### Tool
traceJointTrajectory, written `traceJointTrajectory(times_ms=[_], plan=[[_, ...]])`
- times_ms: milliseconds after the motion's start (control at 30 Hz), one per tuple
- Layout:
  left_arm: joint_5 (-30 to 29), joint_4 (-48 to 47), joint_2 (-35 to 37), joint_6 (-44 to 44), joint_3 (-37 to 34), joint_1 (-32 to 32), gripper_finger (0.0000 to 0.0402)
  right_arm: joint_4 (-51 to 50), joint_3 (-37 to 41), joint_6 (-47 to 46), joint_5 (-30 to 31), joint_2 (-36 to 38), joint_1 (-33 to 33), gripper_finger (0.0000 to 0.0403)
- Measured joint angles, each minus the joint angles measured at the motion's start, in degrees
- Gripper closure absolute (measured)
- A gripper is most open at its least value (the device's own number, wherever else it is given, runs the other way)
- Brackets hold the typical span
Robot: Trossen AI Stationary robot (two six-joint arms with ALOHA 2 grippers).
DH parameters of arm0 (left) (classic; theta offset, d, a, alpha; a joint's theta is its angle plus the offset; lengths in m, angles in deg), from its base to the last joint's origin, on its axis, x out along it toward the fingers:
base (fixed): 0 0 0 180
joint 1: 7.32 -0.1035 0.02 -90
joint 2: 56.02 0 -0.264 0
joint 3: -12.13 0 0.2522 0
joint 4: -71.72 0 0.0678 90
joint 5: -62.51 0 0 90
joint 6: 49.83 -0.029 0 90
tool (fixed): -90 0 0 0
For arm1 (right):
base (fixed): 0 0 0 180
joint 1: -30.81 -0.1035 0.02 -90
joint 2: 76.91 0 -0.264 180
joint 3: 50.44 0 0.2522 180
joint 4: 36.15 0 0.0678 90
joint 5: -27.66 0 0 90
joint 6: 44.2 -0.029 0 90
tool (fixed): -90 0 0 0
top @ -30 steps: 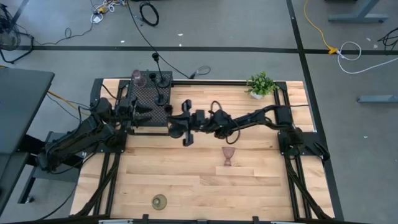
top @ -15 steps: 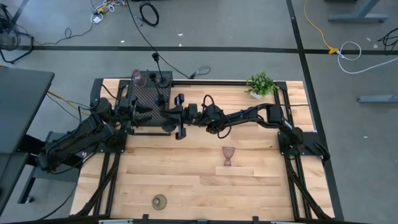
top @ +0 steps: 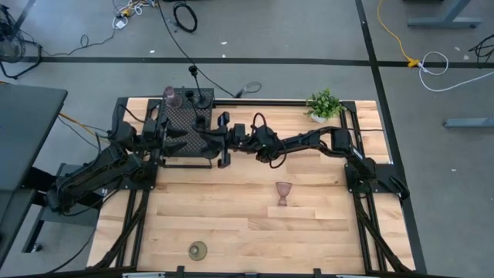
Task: Pick & Place candle stick holders
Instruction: Align the right black candle holder with the other black candle holder on the shelf
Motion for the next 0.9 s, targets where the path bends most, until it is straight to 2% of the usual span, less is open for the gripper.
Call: traceJointTrajectory(times_ms=[133,267,333,533,633,900], plan=[[-1.9,0.02,0.0,-1.03,0.0,0.0,0.0177,-2.94,-3.52,-0.01,-1.01,-0.7,-0.22,0.0403],[-2.19,0.07,-0.02,-1.1,0.0,0.0,0.0177,-11.48,-11.46,1.43,-1.77,-4.46,-0.56,0.0403],[-1.73,-0.14,-0.02,-0.66,-0.02,0.0,0.0177,-15.74,-12.79,1.92,-3.6,-4.85,-0.03,0.0403],[-3.5,0.32,-0.02,-1.04,-0.02,0.02,0.0177,-11.52,-12.37,0.53,-4.31,-4.76,1.78,0.0403],[-4.52,0.28,-0.02,-1.2,-0.02,0.0,0.0177,-12.2,-12.33,0.86,-2.38,-6.52,2.06,0.0403],[-4.7,0.34,-0.02,-1.18,-0.02,0.0,0.0177,-5.19,-12.31,-3.45,-0.91,-10.44,3.66,0.0403]])
